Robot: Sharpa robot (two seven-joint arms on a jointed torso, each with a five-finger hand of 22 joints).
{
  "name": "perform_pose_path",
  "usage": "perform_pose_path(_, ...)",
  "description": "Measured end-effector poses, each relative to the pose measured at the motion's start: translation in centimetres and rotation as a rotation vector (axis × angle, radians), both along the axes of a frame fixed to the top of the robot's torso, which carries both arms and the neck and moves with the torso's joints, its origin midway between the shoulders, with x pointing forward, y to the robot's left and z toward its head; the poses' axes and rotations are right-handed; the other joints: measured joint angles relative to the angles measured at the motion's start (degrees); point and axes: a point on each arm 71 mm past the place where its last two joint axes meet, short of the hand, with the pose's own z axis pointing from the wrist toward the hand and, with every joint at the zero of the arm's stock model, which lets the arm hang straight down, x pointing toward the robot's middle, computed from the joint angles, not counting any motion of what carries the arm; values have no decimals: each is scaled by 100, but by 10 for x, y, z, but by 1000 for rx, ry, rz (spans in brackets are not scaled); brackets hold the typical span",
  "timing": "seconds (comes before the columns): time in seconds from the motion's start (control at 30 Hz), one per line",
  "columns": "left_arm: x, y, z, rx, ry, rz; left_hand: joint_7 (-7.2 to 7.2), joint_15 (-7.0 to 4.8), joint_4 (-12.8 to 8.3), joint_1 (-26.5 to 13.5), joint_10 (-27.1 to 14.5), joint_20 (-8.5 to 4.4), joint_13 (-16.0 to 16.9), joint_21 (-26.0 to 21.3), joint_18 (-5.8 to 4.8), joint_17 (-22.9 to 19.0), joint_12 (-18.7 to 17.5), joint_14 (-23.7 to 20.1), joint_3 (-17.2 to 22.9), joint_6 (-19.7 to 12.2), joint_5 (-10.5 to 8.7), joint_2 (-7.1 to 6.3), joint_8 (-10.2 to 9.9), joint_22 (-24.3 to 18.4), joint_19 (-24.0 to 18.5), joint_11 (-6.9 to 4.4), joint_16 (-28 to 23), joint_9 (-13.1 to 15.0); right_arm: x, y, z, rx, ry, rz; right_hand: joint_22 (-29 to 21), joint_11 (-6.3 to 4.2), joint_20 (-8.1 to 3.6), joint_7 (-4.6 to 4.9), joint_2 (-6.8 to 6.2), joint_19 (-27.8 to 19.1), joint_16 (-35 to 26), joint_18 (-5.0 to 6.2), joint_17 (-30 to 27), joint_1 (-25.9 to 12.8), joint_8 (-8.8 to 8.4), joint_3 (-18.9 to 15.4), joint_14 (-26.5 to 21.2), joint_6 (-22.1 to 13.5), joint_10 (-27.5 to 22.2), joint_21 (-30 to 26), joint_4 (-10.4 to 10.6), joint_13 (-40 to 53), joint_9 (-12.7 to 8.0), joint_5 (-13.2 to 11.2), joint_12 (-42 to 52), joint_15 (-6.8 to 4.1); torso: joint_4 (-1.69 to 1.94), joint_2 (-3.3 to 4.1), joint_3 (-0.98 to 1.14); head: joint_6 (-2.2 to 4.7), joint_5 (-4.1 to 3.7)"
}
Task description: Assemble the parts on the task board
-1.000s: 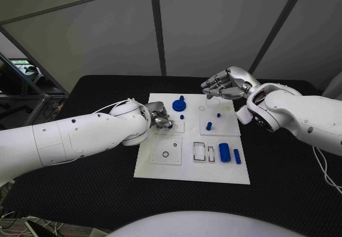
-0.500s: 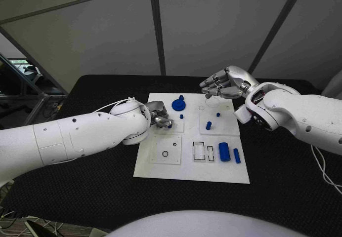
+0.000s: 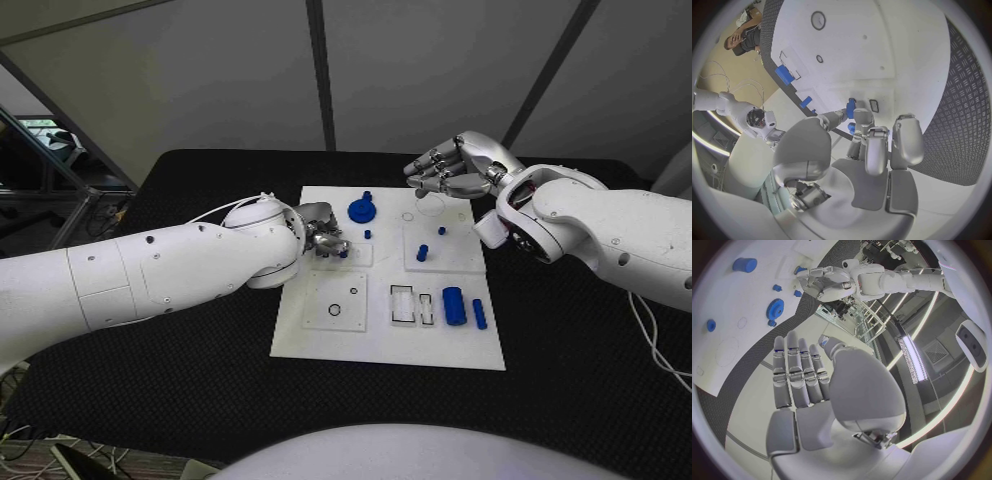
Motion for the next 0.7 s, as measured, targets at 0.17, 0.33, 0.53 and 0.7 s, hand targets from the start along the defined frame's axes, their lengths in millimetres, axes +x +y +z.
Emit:
perform_pose_path(0.17,0,0,0,5,1,-4,-7,0,-53,-47,9,0,6,0,-2,0,50,0,-104,7,0,7,1,30,0,-8,23,-60,0,0,0,-1,1,0,-8,0,0,0,0,0,0,0,-5,0,-11,0,-21,0,0,-35,0,0,0,0,0,21,0,1,-3,-17,-4)
perform_pose_path(0.33,0,0,0,8,2,-7,-28,0,-71,-47,9,-21,51,0,0,0,94,0,-165,28,0,7,2,53,20,-8,36,-76,0,0,0,-1,2,1,-18,0,20,0,0,-20,-23,-1,-11,0,-25,0,-21,0,0,-35,0,0,0,0,0,21,-1,2,-3,-35,-10)
perform_pose_path(0.53,0,0,0,13,6,-12,-48,-21,-58,-70,29,-8,83,0,-3,0,138,-21,-271,48,1,-16,3,81,32,-28,67,-98,0,0,0,-2,3,4,-25,21,21,0,25,-21,-23,0,-11,-25,-25,0,-21,0,-21,-35,0,0,0,0,-19,21,-1,2,-3,-43,-12)
perform_pose_path(0.7,0,0,1,16,9,-15,-48,-21,-31,-70,29,0,89,0,-6,0,138,-21,-297,48,1,-16,3,86,41,-28,67,-111,0,0,-1,-2,4,5,-30,21,21,0,25,-21,-22,0,-17,-25,-24,0,-21,0,-21,-61,0,0,0,21,-19,21,-1,2,-4,-74,-12)
